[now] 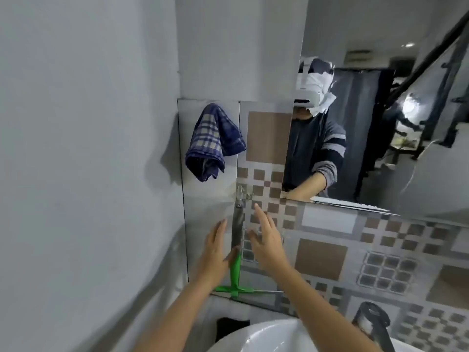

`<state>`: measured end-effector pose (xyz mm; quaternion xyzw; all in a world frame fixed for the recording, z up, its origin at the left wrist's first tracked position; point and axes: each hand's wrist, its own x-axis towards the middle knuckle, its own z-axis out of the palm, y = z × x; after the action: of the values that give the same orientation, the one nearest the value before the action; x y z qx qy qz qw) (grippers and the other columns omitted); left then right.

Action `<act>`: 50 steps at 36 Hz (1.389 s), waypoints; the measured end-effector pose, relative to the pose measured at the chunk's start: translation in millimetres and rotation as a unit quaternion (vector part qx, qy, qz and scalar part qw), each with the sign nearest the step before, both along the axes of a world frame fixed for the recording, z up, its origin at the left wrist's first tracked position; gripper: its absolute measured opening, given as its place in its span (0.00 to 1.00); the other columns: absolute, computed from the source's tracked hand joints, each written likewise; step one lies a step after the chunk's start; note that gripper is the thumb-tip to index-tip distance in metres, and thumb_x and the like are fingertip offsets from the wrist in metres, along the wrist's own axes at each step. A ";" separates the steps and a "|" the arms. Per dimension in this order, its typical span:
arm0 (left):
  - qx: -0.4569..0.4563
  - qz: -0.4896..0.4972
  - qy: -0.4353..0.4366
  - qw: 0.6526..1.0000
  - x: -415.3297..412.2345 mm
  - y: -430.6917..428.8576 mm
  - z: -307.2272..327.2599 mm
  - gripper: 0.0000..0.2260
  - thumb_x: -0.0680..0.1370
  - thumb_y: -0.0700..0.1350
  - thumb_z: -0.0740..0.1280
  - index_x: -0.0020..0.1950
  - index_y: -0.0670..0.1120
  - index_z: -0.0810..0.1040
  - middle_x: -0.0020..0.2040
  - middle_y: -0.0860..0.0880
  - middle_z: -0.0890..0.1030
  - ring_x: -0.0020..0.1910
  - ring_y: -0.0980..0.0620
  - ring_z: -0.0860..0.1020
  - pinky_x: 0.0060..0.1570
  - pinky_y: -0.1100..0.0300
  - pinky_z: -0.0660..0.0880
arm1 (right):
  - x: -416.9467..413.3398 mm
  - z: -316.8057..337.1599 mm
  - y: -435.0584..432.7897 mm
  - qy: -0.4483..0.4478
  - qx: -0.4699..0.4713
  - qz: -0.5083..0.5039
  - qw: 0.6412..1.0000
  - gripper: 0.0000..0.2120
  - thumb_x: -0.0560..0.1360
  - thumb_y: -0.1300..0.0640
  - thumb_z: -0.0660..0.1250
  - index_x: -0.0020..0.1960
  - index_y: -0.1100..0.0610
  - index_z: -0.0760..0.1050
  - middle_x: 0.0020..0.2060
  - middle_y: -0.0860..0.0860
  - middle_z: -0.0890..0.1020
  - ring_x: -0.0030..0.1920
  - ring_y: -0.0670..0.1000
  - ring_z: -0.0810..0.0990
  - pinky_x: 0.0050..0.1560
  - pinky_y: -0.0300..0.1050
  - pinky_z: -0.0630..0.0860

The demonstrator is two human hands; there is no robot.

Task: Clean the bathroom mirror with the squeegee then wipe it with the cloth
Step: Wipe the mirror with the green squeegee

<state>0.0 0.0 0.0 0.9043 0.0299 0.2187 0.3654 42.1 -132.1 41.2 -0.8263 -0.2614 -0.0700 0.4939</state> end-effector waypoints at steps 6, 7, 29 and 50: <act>-0.106 -0.047 0.053 0.992 11.7 6.1 -41.9 0.34 0.72 0.62 0.60 0.74 0.58 0.48 0.73 0.49 0.61 0.69 0.52 0.64 0.66 0.53 0.66 | 7.8 -19.8 29.7 0.027 0.036 -0.011 0.999 0.29 0.78 0.61 0.60 0.75 0.51 0.54 0.70 0.53 0.66 0.67 0.51 0.69 0.68 0.50 0.68; -0.125 -0.056 0.060 0.989 13.7 6.9 -47.7 0.33 0.73 0.61 0.61 0.74 0.58 0.49 0.71 0.49 0.65 0.66 0.54 0.67 0.64 0.55 0.69 | 8.3 -23.1 33.3 0.026 0.046 -0.010 0.999 0.29 0.78 0.61 0.60 0.75 0.52 0.53 0.71 0.53 0.65 0.69 0.51 0.66 0.70 0.51 0.66; -0.199 -0.094 0.002 0.975 -26.6 -16.8 -20.9 0.21 0.77 0.53 0.60 0.69 0.62 0.60 0.56 0.63 0.73 0.55 0.64 0.73 0.55 0.66 0.73 | -24.2 -4.6 25.0 -0.007 0.195 -0.045 0.980 0.33 0.74 0.68 0.64 0.73 0.49 0.56 0.68 0.54 0.69 0.67 0.53 0.69 0.64 0.52 0.72; 0.036 -0.273 -0.019 0.961 -34.0 -97.0 122.5 0.25 0.77 0.41 0.64 0.72 0.52 0.60 0.66 0.51 0.70 0.62 0.56 0.70 0.59 0.64 0.66 | -59.5 103.8 -183.9 -0.185 0.228 -0.153 0.944 0.33 0.62 0.59 0.78 0.61 0.49 0.64 0.57 0.50 0.73 0.56 0.47 0.76 0.57 0.38 0.73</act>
<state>-34.0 -97.0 122.5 0.8863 -0.2329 0.1291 0.3788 -17.4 -316.1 145.0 -0.6942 -0.1958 -0.3536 0.5955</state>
